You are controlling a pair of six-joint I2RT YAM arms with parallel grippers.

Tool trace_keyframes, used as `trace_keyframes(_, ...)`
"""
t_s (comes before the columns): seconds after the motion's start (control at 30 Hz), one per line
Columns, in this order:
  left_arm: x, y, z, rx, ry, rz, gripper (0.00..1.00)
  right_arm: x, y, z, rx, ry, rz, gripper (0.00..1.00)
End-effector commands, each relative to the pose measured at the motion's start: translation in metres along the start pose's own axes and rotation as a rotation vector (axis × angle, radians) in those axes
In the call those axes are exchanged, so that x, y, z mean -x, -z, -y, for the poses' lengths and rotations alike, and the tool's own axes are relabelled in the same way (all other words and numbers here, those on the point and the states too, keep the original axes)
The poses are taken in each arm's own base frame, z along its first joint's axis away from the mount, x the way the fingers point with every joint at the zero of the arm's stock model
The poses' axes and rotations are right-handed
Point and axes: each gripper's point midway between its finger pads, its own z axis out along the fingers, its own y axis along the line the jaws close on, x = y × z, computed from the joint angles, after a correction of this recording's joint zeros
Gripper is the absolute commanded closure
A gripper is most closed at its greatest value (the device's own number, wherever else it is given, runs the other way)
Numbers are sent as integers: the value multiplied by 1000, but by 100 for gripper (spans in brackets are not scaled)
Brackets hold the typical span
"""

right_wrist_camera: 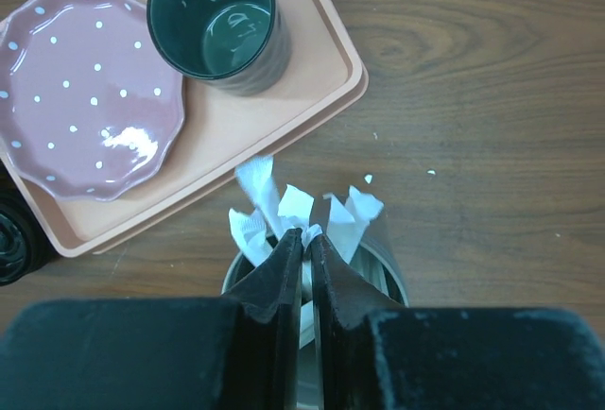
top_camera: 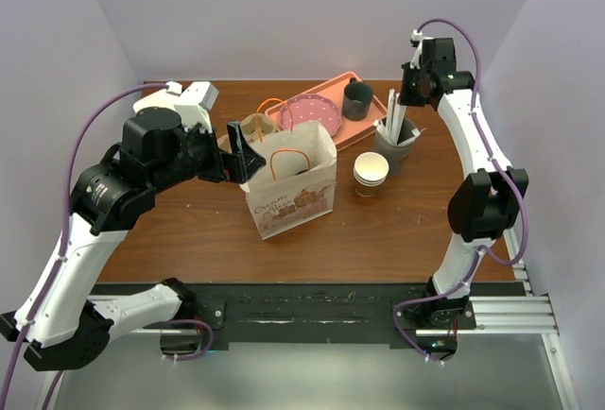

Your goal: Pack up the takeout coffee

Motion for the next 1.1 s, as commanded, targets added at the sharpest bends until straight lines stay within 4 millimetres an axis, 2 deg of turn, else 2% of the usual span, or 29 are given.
trace_keyframes(0.0,7,2,9,-47,-24,32,0,26,45,0,-6,14,101,91)
trace_keyframes(0.2,4,5,9,-59,-26,35,0,28,70,0,-10,14,120,89)
trace_keyframes(0.37,3,7,12,-80,-25,35,0,17,74,-2,11,21,119,88)
trace_keyframes(0.43,3,10,13,-84,-25,37,0,23,83,-4,19,24,156,85)
trace_keyframes(0.5,3,11,13,-87,-21,40,0,21,83,-5,28,31,169,82)
trace_keyframes(0.63,2,14,14,-92,-20,39,0,16,85,-2,19,43,167,90)
trace_keyframes(0.83,-2,15,13,-93,-13,35,0,26,99,-1,9,51,220,93)
trace_keyframes(0.93,-5,15,12,-91,-9,30,0,26,97,-1,12,60,222,87)
trace_keyframes(1.07,-7,16,11,-92,-7,25,0,21,81,-4,30,53,200,81)
